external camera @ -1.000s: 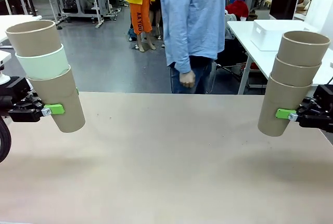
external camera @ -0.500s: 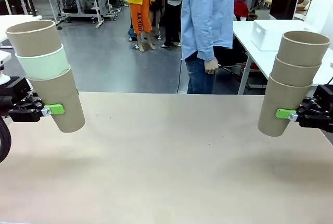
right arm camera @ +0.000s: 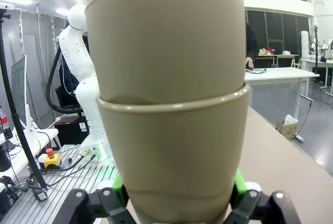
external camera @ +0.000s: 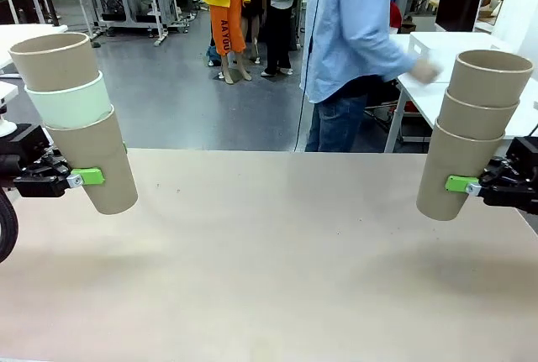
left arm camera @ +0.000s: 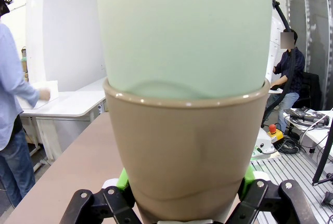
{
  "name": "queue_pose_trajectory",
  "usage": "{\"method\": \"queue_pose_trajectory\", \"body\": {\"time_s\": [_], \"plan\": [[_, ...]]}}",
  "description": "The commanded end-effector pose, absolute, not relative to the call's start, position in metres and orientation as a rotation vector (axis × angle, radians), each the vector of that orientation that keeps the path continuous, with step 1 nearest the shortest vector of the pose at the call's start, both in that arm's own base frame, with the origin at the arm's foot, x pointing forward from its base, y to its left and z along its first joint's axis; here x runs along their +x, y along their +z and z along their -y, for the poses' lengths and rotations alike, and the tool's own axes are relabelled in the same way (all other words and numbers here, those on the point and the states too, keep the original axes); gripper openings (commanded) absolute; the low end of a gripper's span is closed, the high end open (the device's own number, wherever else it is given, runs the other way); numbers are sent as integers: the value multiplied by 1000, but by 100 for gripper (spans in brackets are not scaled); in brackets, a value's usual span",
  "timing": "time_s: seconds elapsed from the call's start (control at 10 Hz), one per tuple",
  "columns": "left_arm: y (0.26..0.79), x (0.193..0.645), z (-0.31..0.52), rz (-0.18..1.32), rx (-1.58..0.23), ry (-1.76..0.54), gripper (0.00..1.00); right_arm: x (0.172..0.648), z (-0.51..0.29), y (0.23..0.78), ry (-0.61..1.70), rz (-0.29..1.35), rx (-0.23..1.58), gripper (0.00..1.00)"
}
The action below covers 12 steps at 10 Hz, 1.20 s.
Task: Stack the cups and store them in the basket.
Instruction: Place the stack of Reusable plastic cups into the Pantry Basket.
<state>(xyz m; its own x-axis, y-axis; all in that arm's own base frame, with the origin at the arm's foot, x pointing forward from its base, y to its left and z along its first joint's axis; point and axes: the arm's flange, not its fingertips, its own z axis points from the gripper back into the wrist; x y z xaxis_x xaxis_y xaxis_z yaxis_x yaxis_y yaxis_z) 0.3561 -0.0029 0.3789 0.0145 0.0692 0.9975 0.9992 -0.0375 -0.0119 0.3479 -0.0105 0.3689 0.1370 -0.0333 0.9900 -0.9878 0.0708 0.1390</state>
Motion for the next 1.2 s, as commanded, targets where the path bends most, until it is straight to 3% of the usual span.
{"method": "queue_pose_trajectory", "body": {"time_s": [0.0,1.1], "plan": [[383,355,4,1241,-1300,-1199,87,347,11,374,1039,1166,1238,87],[383,355,4,1241,-1300,-1199,87,347,11,374,1039,1166,1238,87]]}}
